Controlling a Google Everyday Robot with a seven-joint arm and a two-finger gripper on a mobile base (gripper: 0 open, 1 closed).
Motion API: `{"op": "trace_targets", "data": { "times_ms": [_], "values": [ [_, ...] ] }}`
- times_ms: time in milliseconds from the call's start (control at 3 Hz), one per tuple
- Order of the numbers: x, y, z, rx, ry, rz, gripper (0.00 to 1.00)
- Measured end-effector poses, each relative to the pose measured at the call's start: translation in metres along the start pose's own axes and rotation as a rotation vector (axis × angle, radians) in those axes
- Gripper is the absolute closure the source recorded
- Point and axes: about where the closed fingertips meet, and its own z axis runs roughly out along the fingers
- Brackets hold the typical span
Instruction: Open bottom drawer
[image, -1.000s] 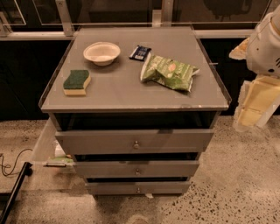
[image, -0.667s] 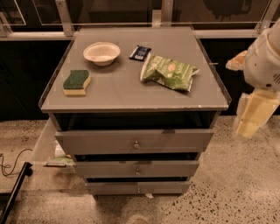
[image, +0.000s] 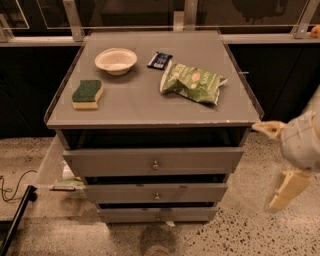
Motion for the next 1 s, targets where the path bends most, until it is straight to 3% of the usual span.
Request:
{"op": "trace_targets", "data": {
  "times_ms": [333,667,1000],
  "values": [
    [0.028,0.018,0.054,-0.002,-0.132,-0.01,0.0],
    [0.043,0.03,0.112,-0.018,-0.205,-0.014,0.0],
    [0.043,0.03,0.112,-0.018,-0.205,-0.014,0.0]
  ]
}}
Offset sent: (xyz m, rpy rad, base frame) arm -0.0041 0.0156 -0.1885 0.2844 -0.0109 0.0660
